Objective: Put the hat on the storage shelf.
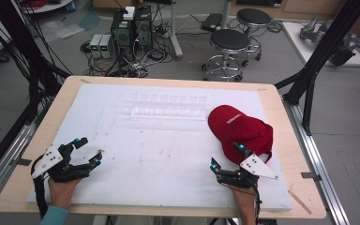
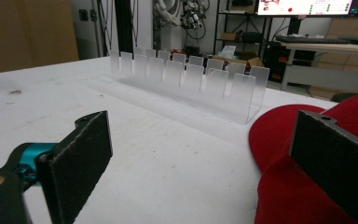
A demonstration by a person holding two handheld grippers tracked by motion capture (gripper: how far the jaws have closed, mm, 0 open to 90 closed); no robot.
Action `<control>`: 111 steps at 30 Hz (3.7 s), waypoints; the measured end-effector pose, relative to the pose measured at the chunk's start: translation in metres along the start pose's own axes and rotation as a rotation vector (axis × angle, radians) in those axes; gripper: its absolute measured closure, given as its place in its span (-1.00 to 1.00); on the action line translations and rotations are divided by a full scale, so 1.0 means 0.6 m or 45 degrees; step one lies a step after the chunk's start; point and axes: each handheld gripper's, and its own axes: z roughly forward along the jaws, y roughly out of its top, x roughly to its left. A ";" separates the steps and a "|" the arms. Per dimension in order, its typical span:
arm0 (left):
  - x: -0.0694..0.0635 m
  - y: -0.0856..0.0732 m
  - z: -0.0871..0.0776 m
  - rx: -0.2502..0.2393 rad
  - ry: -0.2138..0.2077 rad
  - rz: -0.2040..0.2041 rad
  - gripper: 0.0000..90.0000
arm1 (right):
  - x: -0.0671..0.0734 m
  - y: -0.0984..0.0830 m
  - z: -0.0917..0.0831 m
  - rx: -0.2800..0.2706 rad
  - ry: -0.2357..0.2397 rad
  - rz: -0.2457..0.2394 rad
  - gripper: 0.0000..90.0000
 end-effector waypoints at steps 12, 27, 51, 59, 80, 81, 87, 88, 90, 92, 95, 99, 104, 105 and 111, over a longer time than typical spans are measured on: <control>0.002 0.001 0.001 0.012 0.003 -0.007 -0.61 | 0.002 0.000 0.000 -0.003 0.003 -0.020 -0.90; 0.002 0.000 0.001 0.005 0.005 -0.014 -0.61 | 0.008 0.016 0.005 0.068 0.003 -0.079 -0.89; 0.002 0.001 0.001 0.012 0.005 -0.011 -0.61 | -0.094 0.144 -0.035 0.113 -0.115 -0.103 -0.90; 0.003 0.000 0.001 0.011 0.004 -0.017 -0.61 | -0.137 0.140 -0.039 0.281 -0.177 -0.049 -0.90; 0.001 0.000 0.001 0.012 0.007 -0.008 -0.61 | -0.180 0.065 -0.040 0.553 -0.335 0.065 -0.89; 0.001 0.000 0.001 0.012 0.007 -0.008 -0.61 | -0.180 0.065 -0.040 0.553 -0.335 0.065 -0.89; 0.002 0.001 0.001 0.013 0.006 -0.007 -0.61 | -0.177 0.057 -0.033 0.599 -0.348 0.063 -0.29; 0.002 0.001 0.001 0.014 0.006 -0.008 -0.61 | -0.176 0.057 -0.033 0.601 -0.348 0.067 -0.19; 0.002 0.001 0.001 0.014 0.006 -0.008 -0.61 | -0.172 0.056 -0.031 0.612 -0.360 0.075 0.19; 0.002 0.001 0.001 0.014 0.006 -0.008 -0.61 | -0.171 0.057 -0.032 0.612 -0.369 0.072 0.46; 0.002 0.001 0.001 0.013 0.005 -0.009 -0.61 | -0.168 0.059 -0.032 0.611 -0.372 0.062 0.60; 0.002 0.001 0.001 0.015 0.006 -0.009 -0.61 | -0.161 0.065 -0.033 0.600 -0.365 0.014 0.78; 0.001 0.001 0.002 0.012 0.008 -0.011 -0.61 | -0.153 0.080 -0.033 0.578 -0.345 -0.043 0.83; 0.001 0.001 0.002 0.013 0.007 -0.011 -0.61 | -0.153 0.080 -0.033 0.578 -0.345 -0.043 0.84; 0.003 0.001 0.002 0.014 0.006 -0.023 -0.61 | -0.141 0.109 -0.029 0.560 -0.297 -0.120 0.86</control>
